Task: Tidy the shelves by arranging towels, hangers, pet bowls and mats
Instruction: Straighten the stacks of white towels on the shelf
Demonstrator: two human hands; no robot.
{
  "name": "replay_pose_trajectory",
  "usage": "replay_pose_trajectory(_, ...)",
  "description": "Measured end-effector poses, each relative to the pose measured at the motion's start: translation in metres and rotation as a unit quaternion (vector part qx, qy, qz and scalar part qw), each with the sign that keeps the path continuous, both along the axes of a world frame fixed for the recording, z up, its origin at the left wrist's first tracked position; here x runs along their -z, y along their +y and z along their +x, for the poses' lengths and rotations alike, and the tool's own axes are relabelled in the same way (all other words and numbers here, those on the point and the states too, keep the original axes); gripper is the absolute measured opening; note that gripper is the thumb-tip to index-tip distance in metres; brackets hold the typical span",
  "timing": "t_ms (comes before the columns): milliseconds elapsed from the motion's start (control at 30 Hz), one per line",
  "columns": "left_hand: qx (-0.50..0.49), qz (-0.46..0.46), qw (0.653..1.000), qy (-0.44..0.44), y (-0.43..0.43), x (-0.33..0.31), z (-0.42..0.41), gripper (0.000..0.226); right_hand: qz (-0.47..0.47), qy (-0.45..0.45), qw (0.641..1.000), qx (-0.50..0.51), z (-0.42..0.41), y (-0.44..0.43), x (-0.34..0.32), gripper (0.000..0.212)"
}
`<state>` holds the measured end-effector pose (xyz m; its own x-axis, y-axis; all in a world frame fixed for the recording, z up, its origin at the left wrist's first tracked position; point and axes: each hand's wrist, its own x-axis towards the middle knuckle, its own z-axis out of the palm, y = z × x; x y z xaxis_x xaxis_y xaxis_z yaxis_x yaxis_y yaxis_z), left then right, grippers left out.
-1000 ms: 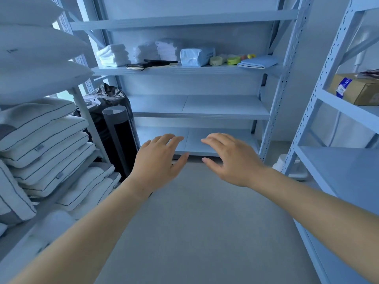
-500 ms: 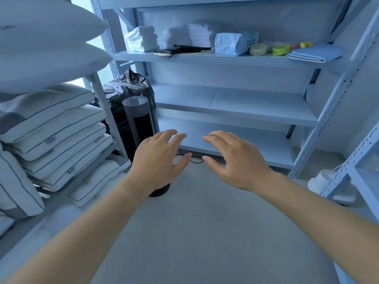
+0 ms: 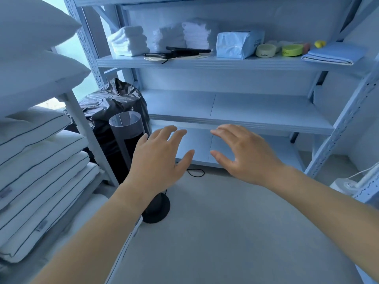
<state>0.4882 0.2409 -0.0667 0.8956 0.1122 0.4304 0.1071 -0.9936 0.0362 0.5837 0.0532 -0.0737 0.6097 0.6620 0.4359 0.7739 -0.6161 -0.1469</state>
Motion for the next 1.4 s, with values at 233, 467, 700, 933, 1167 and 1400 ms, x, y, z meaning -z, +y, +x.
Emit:
replay_pose_trajectory(233,0.033,-0.019,0.999,0.01,0.035,-0.004,0.091,0.053,0.021,0.017,0.999,0.03,0.078,0.034,-0.002,0.051)
replay_pose_trajectory(467,0.05,-0.02,0.998,0.013,0.054,0.003,0.202,0.05,0.028,0.02,0.999,0.02,0.184,0.062,0.004,0.049)
replay_pose_trajectory(700,0.033,-0.011,0.999,0.018,0.068,0.005,0.339,0.049,0.05,0.01,0.999,0.013,0.324,0.074,0.003,0.043)
replay_pose_trajectory(933,0.008,-0.008,0.998,0.059,0.078,0.017,0.441,0.049,0.046,0.031,0.998,-0.012,0.429,0.091,0.011,0.043)
replay_pose_trajectory(1167,-0.041,-0.018,0.997,0.067,0.117,0.021,0.481,0.051,0.026,0.043,0.997,-0.061,0.488,0.134,0.013,0.043)
replay_pose_trajectory(1400,-0.062,-0.035,0.997,0.03,0.173,0.015,0.53,0.053,0.012,0.036,0.994,-0.101,0.544,0.203,0.008,0.045)
